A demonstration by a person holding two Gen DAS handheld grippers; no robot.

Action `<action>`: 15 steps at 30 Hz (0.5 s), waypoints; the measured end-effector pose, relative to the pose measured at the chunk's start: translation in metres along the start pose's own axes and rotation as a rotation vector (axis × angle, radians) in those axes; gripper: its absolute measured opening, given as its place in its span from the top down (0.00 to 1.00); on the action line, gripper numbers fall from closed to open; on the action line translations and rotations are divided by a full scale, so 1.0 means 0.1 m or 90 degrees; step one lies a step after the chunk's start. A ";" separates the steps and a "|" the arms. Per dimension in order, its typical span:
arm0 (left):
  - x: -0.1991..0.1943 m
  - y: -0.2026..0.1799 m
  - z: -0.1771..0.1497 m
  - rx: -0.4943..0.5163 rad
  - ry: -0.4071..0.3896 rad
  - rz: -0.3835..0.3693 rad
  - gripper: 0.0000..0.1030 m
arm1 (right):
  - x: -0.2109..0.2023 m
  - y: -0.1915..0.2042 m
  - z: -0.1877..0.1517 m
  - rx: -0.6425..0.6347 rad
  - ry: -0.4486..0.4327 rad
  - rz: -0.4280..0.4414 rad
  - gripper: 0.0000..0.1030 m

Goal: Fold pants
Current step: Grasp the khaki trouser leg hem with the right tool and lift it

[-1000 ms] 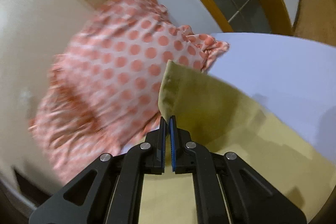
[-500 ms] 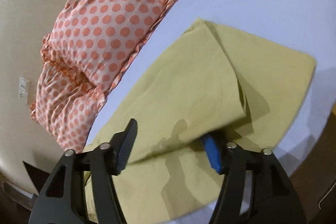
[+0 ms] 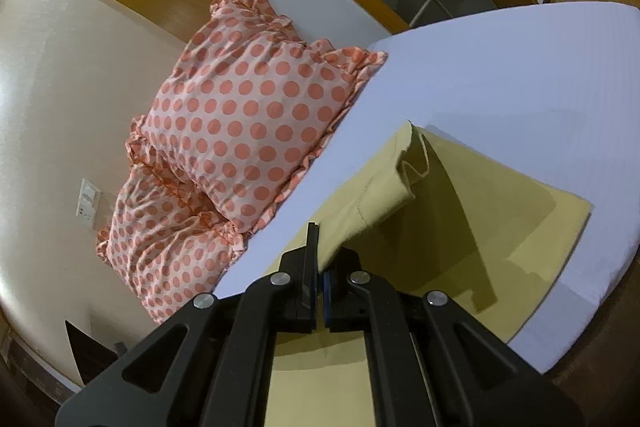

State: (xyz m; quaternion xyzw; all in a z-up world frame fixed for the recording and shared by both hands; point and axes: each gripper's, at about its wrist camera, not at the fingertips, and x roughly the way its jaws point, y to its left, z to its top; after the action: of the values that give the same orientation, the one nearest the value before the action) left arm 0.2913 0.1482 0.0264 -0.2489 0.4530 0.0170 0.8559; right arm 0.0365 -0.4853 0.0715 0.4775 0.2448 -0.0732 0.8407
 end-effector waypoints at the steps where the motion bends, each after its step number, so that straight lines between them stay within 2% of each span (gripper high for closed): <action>1: 0.02 0.05 0.01 -0.012 0.001 -0.008 0.84 | -0.01 0.00 0.01 0.003 -0.003 0.006 0.98; 2: 0.04 0.11 0.00 -0.026 0.004 -0.031 0.94 | -0.01 0.00 0.02 0.007 -0.006 0.014 0.98; 4: -0.08 0.19 -0.06 -0.047 -0.009 -0.060 0.96 | -0.02 0.03 0.03 0.007 -0.011 0.017 0.99; 6: -0.35 0.19 -0.17 -0.022 -0.048 -0.067 0.97 | -0.08 0.06 0.05 0.003 -0.024 0.022 0.99; 8: -0.78 0.19 -0.41 0.009 -0.104 -0.083 0.97 | -0.16 0.08 0.06 -0.004 -0.041 0.016 0.98; 10: -1.20 0.24 -0.74 0.032 -0.147 -0.103 0.97 | -0.27 0.03 0.09 -0.006 -0.058 0.001 0.98; 11: -1.42 0.31 -1.01 0.040 -0.163 -0.109 0.97 | -0.31 0.00 0.10 -0.006 -0.062 -0.007 0.98; 15: -1.66 0.57 -1.79 0.010 -0.155 -0.087 0.96 | -0.33 -0.13 0.07 -0.007 -0.052 -0.049 0.98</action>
State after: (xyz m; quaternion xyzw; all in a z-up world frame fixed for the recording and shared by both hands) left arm 0.0420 0.1515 0.0499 -0.2682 0.3280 -0.0148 0.9057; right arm 0.0053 -0.5020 0.0804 0.4598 0.2284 -0.1234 0.8492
